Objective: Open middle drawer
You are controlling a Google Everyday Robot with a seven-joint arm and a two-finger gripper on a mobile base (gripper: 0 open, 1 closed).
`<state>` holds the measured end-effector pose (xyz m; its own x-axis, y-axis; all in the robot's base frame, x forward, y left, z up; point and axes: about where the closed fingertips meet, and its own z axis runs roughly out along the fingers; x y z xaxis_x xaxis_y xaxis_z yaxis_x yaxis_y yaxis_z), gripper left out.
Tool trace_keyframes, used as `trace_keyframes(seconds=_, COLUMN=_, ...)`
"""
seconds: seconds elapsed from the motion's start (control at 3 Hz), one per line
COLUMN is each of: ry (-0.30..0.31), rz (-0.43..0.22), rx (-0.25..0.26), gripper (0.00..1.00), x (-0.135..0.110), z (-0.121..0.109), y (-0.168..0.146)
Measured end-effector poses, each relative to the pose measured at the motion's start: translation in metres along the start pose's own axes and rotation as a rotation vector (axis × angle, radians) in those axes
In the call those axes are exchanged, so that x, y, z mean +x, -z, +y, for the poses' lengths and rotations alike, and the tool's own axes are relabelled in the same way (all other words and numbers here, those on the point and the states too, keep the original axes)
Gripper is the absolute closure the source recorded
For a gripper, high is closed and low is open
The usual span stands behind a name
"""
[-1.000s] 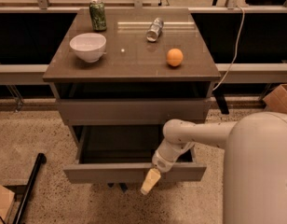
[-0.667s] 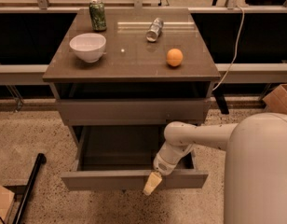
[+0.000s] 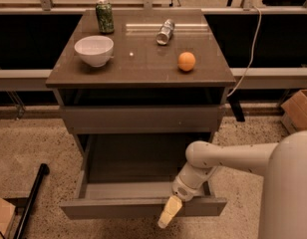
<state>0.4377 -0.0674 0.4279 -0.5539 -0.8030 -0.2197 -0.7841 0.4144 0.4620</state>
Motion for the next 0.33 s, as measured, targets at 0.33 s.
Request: trace_keyframes(seconds=0.33, ry=0.0, rz=0.0, rx=0.0, gripper=0.0, x=0.0, z=0.0, y=0.0)
